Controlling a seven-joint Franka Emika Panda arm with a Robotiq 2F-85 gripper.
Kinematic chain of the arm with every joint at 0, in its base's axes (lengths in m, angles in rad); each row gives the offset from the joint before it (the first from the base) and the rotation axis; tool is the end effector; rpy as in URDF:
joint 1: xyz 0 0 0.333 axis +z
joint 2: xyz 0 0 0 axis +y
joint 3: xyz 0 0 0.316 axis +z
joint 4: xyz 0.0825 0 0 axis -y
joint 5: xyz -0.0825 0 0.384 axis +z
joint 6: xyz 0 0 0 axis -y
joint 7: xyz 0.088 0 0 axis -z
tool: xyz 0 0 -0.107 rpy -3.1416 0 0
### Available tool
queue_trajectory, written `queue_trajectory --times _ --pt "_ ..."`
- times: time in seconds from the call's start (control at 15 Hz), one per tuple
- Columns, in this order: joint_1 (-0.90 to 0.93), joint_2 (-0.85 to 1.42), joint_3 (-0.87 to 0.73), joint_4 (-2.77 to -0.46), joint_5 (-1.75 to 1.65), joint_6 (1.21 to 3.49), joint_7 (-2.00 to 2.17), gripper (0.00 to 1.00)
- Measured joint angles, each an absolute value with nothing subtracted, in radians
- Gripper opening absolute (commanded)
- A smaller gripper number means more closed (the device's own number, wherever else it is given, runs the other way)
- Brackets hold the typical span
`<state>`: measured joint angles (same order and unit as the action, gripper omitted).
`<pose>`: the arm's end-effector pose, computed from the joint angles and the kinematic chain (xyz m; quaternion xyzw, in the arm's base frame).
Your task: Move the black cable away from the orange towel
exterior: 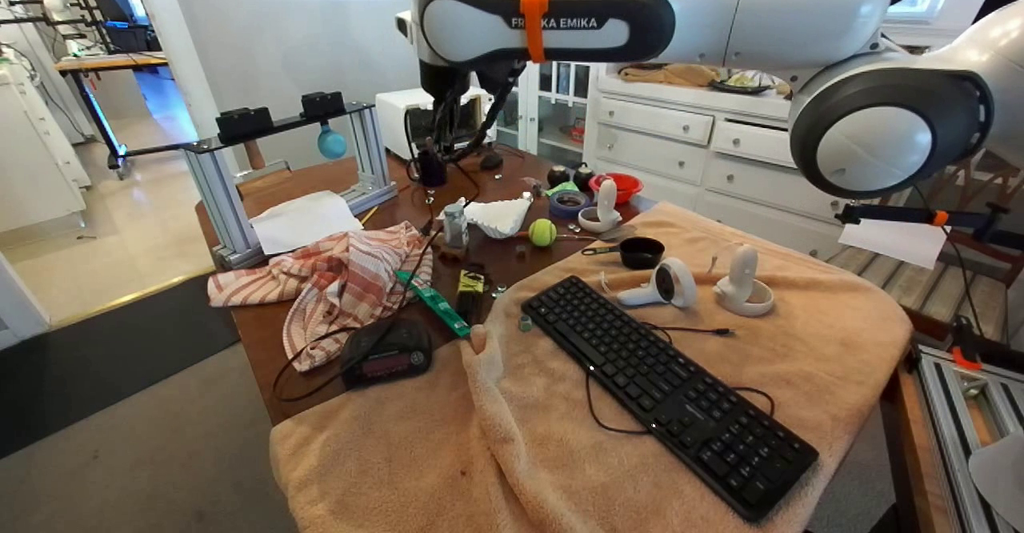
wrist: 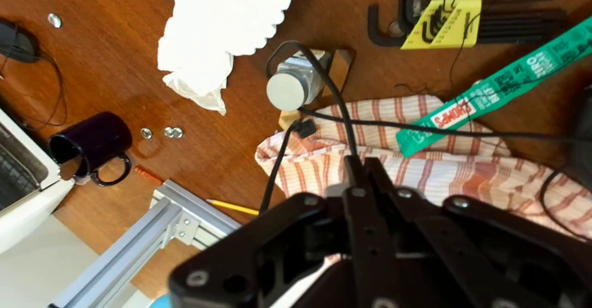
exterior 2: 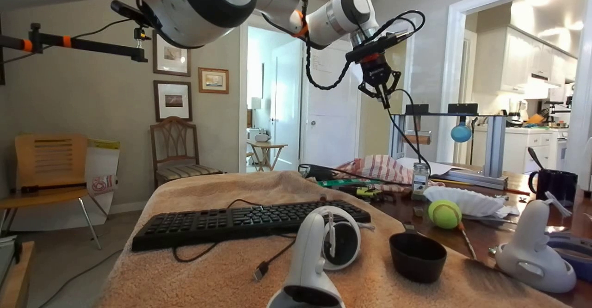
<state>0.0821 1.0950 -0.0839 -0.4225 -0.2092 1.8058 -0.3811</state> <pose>0.8120 0.0255 0.4337 0.9544 0.2209 0.1175 0.1626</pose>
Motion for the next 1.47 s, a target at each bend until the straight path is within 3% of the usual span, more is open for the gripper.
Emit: queue_trajectory --times 0.33,0.87,1.47 --pt "0.05 1.08 -0.087 -0.422 -0.193 1.956 -0.197 0.01" --pt "0.055 1.15 -0.059 -0.439 -0.189 2.42 -0.237 0.01" --pt "0.066 1.147 -0.269 -0.44 -0.221 2.45 0.266 0.01"
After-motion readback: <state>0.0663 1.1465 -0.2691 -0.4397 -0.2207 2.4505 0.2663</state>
